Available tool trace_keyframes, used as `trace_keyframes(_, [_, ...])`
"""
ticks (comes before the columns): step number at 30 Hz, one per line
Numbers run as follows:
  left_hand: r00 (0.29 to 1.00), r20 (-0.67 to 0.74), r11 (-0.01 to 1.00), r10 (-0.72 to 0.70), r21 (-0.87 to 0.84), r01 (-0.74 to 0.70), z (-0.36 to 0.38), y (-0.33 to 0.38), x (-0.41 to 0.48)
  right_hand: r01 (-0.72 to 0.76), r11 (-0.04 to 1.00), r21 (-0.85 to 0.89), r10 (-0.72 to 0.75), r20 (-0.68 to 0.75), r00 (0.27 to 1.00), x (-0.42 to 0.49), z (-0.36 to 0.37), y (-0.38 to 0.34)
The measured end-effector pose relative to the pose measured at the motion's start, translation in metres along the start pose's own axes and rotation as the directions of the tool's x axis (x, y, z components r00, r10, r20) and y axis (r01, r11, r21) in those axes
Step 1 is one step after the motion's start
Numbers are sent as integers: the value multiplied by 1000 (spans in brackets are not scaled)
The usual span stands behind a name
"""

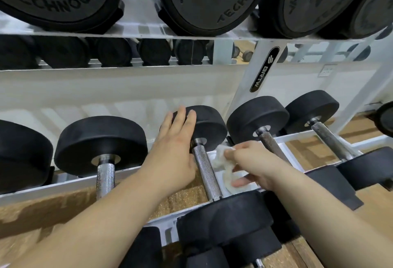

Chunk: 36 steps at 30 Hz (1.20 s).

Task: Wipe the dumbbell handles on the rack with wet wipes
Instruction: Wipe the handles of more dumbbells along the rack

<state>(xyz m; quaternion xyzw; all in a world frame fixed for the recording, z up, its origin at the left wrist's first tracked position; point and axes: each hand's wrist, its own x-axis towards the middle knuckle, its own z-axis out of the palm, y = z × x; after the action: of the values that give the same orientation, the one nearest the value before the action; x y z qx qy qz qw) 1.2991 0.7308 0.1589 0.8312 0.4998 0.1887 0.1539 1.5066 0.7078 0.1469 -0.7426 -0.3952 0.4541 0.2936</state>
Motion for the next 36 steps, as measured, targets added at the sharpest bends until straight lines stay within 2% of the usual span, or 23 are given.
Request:
trace_keyframes(3, [1000,-10,999,1,-36,-1,4,1,0,-63,991,116,56,67,996,0,22,-12])
trace_keyframes(7, [999,-40,997,-4,-81,1,4,0,1,-142,956,258,78,244,967,5,41,-25])
trace_keyframes(11, [1000,-23,995,-8,-97,5,7,1,0,-179,948,262,101,287,953,13,47,-30])
trace_keyframes(14, [1000,-23,994,-2,-109,-1,8,-1,1,-117,961,249,54,245,968,14,53,-27])
trace_keyframes(18, [999,-37,991,10,-130,-15,8,-3,1,-7,1000,7,6,223,975,7,41,-21])
trace_keyframes(21, [999,-50,987,-5,-159,-3,11,0,1,-3,972,-237,78,310,948,-2,20,-12])
trace_keyframes(23, [998,-54,987,-24,-159,15,15,1,2,-25,959,-281,120,326,938,-3,18,-11])
trace_keyframes(25, [998,-45,988,-32,-154,24,17,2,3,-7,988,-157,53,290,956,3,26,-17])
trace_keyframes(28, [1000,-24,990,-20,-142,17,16,0,3,5,992,125,-29,192,981,17,41,-29])
trace_keyframes(30, [1000,-6,989,-8,-147,7,13,-3,2,2,985,171,-32,173,984,18,45,-29])
trace_keyframes(33, [1000,-9,988,-5,-156,3,14,-3,3,-14,998,-55,28,271,962,6,33,-14])
trace_keyframes(35, [1000,-27,989,-10,-147,6,17,-1,4,-18,965,-260,100,309,946,-3,18,-2])
trace_keyframes(36, [999,-31,989,-16,-144,11,19,0,5,-25,951,-309,124,305,944,-4,13,1])
